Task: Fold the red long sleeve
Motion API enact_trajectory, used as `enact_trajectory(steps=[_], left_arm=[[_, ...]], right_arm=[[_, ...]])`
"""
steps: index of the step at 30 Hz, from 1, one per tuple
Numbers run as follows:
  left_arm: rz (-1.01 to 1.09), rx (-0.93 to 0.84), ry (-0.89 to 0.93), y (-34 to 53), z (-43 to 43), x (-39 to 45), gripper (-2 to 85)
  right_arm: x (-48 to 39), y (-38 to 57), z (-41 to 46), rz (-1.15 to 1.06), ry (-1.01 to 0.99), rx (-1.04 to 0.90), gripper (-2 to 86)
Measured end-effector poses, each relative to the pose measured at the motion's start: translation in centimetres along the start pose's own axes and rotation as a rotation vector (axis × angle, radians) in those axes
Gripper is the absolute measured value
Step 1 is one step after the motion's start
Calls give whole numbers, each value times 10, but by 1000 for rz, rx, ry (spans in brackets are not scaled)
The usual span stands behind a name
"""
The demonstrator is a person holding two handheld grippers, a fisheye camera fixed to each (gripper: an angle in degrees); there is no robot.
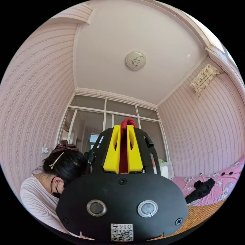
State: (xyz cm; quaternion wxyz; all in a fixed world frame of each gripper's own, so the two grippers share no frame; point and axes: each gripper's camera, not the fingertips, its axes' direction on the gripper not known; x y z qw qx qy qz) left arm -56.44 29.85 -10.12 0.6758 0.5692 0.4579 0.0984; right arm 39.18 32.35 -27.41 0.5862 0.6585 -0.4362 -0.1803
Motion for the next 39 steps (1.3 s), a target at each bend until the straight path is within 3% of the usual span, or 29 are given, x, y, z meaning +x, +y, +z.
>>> enact_trajectory(steps=[4,9,11,13,16,19,22,24,29,32,35,39], left_arm=[[-88,-86,-33,13,48,-24,-3],[-246,-479,-219,109,160,-76,-3],[-231,-539,-241,123,193,-80,-4],[-300,-450,-229,115,209,-84,-4],[-344,-238,-229,86,215,-90,-3],[-312,-185,-149,83,221,-89,-3],[-233,-334,-126,124,229,-83,-3],[-253,-522,-96,188,227,-84,-2],[-395,-990,-81,364,205,-76,2],[-500,-1210,-113,455,181,-66,3],[-604,-1408,-139,513,160,-57,5],[-539,-1596,-117,538,145,-41,10]], right_arm=[[54,5,46,44,215,-219,26],[177,69,90,265,464,-500,25],[219,68,110,339,531,-550,24],[226,41,117,319,563,-451,24],[210,-1,122,130,454,-278,25],[207,8,115,27,425,-271,26],[229,70,89,74,397,-371,26],[246,132,63,164,407,-442,26],[295,369,-28,611,615,-799,24],[301,480,-73,923,643,-860,22],[289,541,-93,1052,680,-940,21],[272,564,-100,1015,714,-1069,21]])
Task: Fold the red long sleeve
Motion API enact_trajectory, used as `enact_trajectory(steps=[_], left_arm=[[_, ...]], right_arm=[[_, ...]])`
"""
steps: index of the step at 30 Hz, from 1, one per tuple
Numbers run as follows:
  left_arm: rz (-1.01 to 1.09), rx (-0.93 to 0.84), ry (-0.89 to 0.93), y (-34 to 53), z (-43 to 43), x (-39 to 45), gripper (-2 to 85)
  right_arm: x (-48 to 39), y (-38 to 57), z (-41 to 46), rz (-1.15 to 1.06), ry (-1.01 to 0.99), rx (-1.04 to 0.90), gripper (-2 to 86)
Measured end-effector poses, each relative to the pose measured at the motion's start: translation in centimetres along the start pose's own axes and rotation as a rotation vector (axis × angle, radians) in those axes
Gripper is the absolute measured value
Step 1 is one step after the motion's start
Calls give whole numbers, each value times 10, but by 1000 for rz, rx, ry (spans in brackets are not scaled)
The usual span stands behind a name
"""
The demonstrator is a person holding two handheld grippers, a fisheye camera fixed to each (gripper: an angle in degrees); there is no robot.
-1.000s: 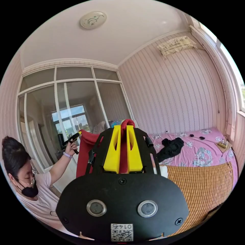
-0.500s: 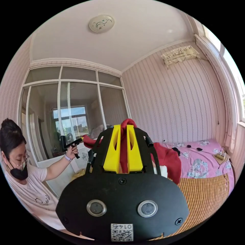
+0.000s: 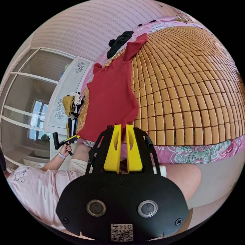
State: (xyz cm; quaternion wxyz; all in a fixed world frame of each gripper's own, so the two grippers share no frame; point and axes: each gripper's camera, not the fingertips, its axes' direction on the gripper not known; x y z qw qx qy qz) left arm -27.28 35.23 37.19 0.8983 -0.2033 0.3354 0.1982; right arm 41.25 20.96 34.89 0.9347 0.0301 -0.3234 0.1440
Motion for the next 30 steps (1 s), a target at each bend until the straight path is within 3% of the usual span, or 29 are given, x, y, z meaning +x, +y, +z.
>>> enact_trajectory(steps=[5,15,21,30], left_arm=[[19,-3,26,-8,-16,2,14],[137,-58,-70,-23,-21,6,26],[55,-30,18,-27,-25,-15,47],[32,137,-3,-2,-63,-37,47]], right_arm=[[8,19,-4,17,-77,-31,21],[-2,27,19,-52,10,-174,23],[-4,33,10,-41,61,-130,34],[-8,67,-21,-84,44,-32,63]])
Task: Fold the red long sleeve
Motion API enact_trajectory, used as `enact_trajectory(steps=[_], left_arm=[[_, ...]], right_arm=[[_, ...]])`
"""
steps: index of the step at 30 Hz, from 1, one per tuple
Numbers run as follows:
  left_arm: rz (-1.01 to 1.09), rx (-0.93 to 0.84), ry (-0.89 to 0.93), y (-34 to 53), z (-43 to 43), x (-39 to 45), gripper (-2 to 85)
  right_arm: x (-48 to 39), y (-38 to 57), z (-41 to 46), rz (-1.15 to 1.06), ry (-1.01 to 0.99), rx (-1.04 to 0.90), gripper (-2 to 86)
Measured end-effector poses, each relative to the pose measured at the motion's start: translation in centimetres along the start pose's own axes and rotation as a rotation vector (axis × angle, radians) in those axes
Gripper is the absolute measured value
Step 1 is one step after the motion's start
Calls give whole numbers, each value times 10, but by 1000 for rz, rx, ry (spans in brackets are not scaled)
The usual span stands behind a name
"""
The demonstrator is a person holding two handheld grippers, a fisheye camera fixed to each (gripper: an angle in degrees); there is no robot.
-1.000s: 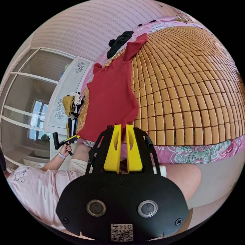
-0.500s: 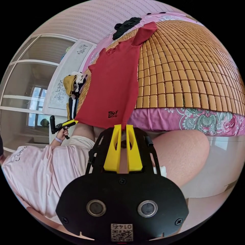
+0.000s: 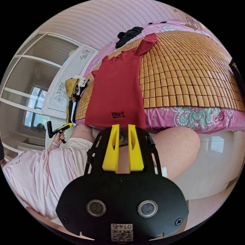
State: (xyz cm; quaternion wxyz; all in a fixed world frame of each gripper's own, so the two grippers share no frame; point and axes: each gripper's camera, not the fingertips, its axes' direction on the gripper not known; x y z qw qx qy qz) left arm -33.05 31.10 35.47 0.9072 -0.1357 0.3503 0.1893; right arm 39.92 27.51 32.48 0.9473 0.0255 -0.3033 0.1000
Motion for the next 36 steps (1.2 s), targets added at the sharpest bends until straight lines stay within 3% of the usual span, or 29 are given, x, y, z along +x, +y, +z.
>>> enact_trajectory(steps=[10,21,29,36], left_arm=[[179,142,-22,-29,-21,29,47],[613,137,-34,-107,19,120,89],[726,95,28,-202,88,154,92],[637,0,120,-300,164,158,91]], right_arm=[[-9,26,-46,-30,63,211,104],[4,23,-79,-56,167,347,138],[61,-61,-94,92,41,425,137],[101,-181,-80,153,63,389,135]])
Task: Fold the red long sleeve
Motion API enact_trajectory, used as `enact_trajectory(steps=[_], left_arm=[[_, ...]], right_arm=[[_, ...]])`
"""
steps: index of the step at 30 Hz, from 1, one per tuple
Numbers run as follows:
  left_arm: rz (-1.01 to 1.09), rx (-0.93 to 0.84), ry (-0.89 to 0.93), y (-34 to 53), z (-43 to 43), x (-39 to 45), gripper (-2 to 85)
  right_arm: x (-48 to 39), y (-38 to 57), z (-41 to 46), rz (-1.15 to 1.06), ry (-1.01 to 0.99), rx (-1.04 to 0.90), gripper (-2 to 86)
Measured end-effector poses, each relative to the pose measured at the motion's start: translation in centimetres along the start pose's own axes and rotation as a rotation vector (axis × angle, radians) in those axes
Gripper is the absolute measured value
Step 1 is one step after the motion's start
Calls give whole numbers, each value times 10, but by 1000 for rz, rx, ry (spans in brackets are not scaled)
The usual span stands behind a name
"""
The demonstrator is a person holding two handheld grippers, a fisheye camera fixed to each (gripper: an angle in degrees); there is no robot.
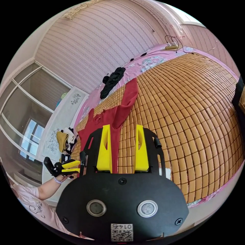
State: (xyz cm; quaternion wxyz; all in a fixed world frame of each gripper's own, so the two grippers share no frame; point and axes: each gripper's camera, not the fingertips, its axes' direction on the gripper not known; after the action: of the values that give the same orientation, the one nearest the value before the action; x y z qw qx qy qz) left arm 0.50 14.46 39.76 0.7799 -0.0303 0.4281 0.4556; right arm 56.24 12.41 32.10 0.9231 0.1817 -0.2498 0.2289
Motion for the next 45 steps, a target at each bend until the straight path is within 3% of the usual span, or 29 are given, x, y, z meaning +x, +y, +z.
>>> enact_trajectory(steps=[7,10,13,15,19,21,24,29,32,35,40,45], left_arm=[[-101,-73,16,-39,53,-45,86],[-117,-124,-5,-45,69,-53,74],[-117,-65,-24,-48,70,-54,68],[-99,-45,-47,-52,71,-53,65],[-115,-47,-31,-63,71,-58,64],[-111,-46,-30,-70,71,-60,64],[-144,-42,-20,-77,71,-64,60],[-158,-63,-20,-91,69,-70,51],[-160,-63,-30,-99,67,-72,49],[-152,-75,-39,-107,70,-72,48],[-133,-69,-60,-115,74,-68,44],[-124,-59,-78,-121,74,-65,43]], right_arm=[[17,-66,92,154,-12,37,130],[25,-73,109,216,-86,17,69],[24,-70,101,209,-160,24,23],[-1,-63,75,65,-160,95,18],[-126,-25,14,-502,-24,76,20],[-159,-9,-1,-609,58,93,28],[-152,-9,-14,-535,179,122,53],[-64,-16,-10,-239,276,53,152],[-32,-10,22,-185,396,-77,158],[-23,-20,52,-128,382,-116,161],[-36,-33,94,-212,563,-162,129],[-31,-31,72,-200,414,-182,33]])
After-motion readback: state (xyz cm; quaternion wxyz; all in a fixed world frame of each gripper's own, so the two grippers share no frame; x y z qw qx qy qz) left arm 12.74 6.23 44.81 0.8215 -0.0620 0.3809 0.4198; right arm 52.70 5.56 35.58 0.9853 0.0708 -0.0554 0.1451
